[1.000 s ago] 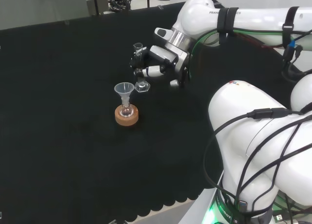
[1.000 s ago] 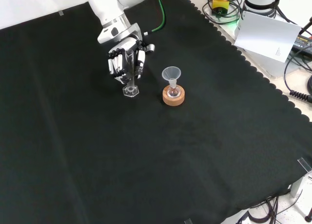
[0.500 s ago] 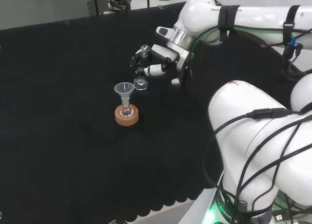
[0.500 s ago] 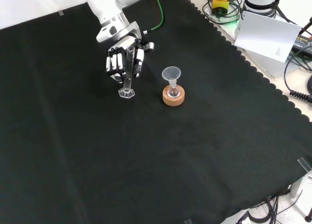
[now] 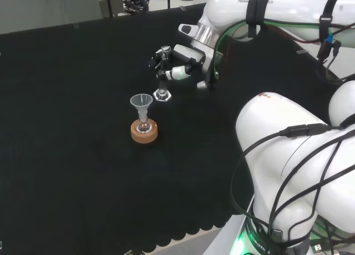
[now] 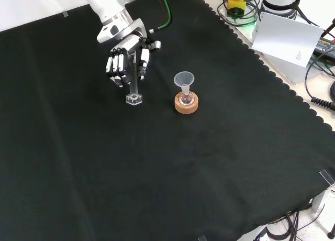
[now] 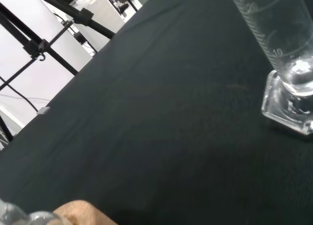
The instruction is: Put the graduated cylinder back on the table.
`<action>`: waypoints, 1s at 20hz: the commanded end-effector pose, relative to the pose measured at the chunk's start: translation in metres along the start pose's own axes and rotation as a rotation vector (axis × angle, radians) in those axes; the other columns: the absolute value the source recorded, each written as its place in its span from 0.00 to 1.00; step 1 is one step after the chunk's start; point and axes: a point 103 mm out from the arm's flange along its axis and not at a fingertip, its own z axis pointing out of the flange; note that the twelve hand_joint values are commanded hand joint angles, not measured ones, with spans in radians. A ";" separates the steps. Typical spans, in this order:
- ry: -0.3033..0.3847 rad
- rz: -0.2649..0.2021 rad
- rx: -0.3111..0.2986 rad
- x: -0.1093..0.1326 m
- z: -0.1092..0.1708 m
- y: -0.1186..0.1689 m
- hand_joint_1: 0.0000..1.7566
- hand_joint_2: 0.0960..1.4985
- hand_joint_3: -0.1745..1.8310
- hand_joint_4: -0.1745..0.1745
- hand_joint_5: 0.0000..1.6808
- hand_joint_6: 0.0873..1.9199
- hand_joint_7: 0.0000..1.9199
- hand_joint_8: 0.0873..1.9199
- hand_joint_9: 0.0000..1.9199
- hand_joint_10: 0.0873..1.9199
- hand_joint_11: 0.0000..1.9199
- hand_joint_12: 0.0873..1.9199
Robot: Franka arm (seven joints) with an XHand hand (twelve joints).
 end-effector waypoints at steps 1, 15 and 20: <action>-0.003 0.018 0.018 0.006 -0.008 0.006 0.54 0.68 0.00 0.38 0.34 0.29 0.27 0.29 0.46 0.00 0.22 0.65; -0.044 0.042 -0.002 0.019 -0.033 -0.002 0.51 0.65 0.00 0.32 0.22 0.20 0.18 0.31 0.40 0.00 0.16 0.68; -0.055 0.086 -0.025 0.019 -0.052 -0.008 0.49 0.64 0.00 0.30 0.19 0.10 0.09 0.32 0.35 0.00 0.11 0.70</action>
